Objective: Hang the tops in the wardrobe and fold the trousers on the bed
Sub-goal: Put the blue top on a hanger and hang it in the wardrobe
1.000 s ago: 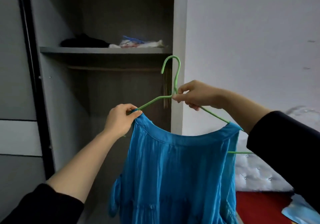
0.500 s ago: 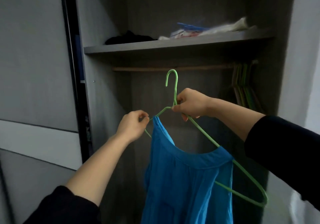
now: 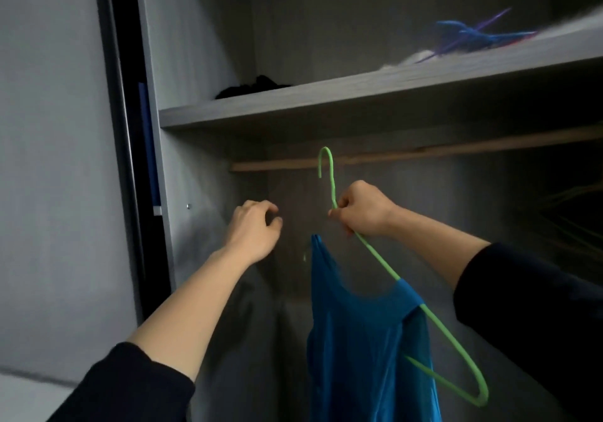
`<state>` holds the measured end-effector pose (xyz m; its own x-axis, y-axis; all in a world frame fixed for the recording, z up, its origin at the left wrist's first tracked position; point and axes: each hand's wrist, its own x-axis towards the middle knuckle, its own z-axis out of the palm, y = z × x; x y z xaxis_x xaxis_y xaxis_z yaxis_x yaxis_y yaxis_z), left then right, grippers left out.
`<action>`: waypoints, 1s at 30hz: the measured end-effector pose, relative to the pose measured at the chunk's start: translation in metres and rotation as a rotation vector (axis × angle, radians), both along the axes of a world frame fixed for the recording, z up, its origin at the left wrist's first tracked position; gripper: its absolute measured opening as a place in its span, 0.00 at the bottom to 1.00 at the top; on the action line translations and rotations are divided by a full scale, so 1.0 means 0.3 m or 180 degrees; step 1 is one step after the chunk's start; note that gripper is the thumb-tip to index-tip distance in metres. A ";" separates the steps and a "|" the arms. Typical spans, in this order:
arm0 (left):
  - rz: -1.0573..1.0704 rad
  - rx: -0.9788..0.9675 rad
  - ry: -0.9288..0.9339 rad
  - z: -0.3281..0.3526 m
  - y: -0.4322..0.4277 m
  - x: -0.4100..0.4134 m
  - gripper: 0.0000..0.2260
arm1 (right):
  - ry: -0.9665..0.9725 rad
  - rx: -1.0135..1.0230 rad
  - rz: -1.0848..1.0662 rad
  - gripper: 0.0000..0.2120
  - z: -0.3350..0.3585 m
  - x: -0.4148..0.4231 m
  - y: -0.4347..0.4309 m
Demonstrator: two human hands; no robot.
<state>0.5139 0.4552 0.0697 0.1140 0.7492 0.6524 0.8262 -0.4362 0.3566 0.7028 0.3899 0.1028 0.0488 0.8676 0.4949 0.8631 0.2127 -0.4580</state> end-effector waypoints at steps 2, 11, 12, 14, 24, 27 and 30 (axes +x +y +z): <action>0.0063 0.0061 -0.0076 0.054 0.101 -0.018 0.16 | 0.0107 0.0043 -0.0041 0.20 0.030 -0.037 0.094; 0.0333 0.0318 -0.1038 0.205 0.392 -0.059 0.21 | 0.0744 -0.0117 0.0157 0.10 0.111 -0.173 0.423; 0.0334 0.0373 -0.1092 0.216 0.416 -0.058 0.20 | 0.0812 -0.0132 0.0198 0.09 0.115 -0.188 0.453; 0.0347 0.0366 -0.1146 0.236 0.453 -0.055 0.19 | 0.0909 -0.0139 0.0304 0.08 0.117 -0.220 0.509; 0.0796 0.0386 -0.0879 0.293 0.507 -0.083 0.22 | 0.2080 -0.0570 0.0894 0.09 0.017 -0.342 0.715; 0.0766 0.0392 -0.0607 0.308 0.521 -0.103 0.19 | 0.2179 -0.0712 0.1016 0.07 -0.020 -0.374 0.756; 0.0638 0.0418 -0.0309 0.302 0.535 -0.121 0.18 | 0.2329 -0.0617 0.1161 0.09 -0.041 -0.408 0.791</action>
<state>0.4777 0.6156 0.1604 -0.0962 0.6586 0.7463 0.8655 -0.3149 0.3895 0.5803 0.6273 0.0906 -0.0006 0.9576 0.2882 0.2265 0.2808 -0.9327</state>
